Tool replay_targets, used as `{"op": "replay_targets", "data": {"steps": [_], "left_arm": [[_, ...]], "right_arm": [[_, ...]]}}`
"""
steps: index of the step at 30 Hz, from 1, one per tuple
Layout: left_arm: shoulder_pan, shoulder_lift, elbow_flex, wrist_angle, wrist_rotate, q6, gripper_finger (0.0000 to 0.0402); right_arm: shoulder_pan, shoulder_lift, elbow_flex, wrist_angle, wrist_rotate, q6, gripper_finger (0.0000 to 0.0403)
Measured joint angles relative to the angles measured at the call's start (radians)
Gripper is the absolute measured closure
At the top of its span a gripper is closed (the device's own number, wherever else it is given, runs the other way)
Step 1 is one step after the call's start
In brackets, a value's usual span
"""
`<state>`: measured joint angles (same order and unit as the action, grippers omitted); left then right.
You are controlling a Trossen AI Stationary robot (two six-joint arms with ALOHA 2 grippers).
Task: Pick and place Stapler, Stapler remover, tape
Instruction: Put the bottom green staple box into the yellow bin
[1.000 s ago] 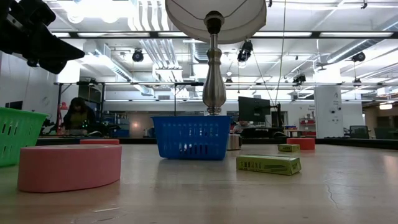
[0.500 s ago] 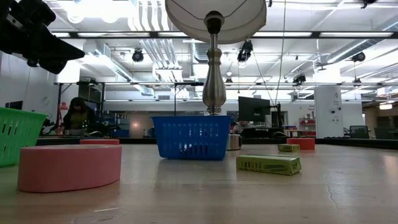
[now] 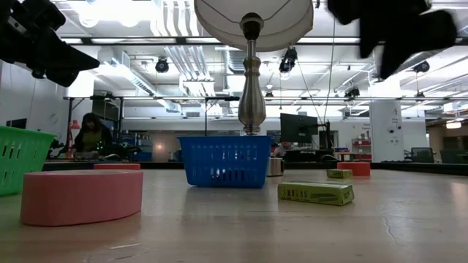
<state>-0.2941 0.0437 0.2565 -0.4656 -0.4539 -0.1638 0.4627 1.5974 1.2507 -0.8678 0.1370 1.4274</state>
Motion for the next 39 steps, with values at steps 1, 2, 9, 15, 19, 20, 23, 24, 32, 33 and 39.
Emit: {"op": "replay_targets", "data": {"steps": [1, 2, 9, 15, 19, 20, 23, 24, 32, 33, 39], "left_arm": [[0.0, 0.0, 0.0, 0.0, 0.0, 0.0, 0.0378], [0.0, 0.0, 0.0, 0.0, 0.0, 0.0, 0.0378], [0.0, 0.0, 0.0, 0.0, 0.0, 0.0, 0.0378], [0.0, 0.0, 0.0, -0.001, 0.0, 0.0, 0.0378], [0.0, 0.0, 0.0, -0.001, 0.0, 0.0, 0.0378], [0.0, 0.001, 0.0, 0.001, 0.0, 0.0, 0.0378], [0.0, 0.002, 0.0, -0.001, 0.0, 0.0, 0.0378], [0.0, 0.003, 0.0, 0.001, 0.0, 0.0, 0.0378], [0.0, 0.003, 0.0, 0.0, 0.0, 0.0, 0.0378], [0.0, 0.003, 0.0, 0.0, 0.0, 0.0, 0.0378], [0.0, 0.003, 0.0, 0.0, 0.0, 0.0, 0.0378]], "right_arm": [[-0.007, 0.014, 0.0, 0.028, 0.009, -0.024, 0.0213], [-0.013, 0.029, -0.001, 0.05, 0.02, -0.042, 0.0214], [-0.035, 0.165, 0.008, 0.186, 0.016, -0.131, 0.0206], [-0.034, 0.3, 0.115, 0.221, -0.018, -0.22, 0.0176], [-0.034, 0.394, 0.176, 0.208, -0.097, -0.284, 0.0152], [-0.033, 0.414, 0.188, 0.197, -0.116, -0.292, 0.0147], [-0.033, 0.454, 0.205, 0.186, -0.158, -0.302, 0.0138], [-0.033, 0.462, 0.209, 0.183, -0.16, -0.303, 0.0137], [-0.041, 0.476, 0.206, 0.182, -0.152, -0.333, 0.0161], [-0.047, 0.476, 0.204, 0.181, -0.153, -0.34, 0.0168], [-0.094, 0.485, 0.195, 0.15, -0.171, -0.354, 0.0224]]}}
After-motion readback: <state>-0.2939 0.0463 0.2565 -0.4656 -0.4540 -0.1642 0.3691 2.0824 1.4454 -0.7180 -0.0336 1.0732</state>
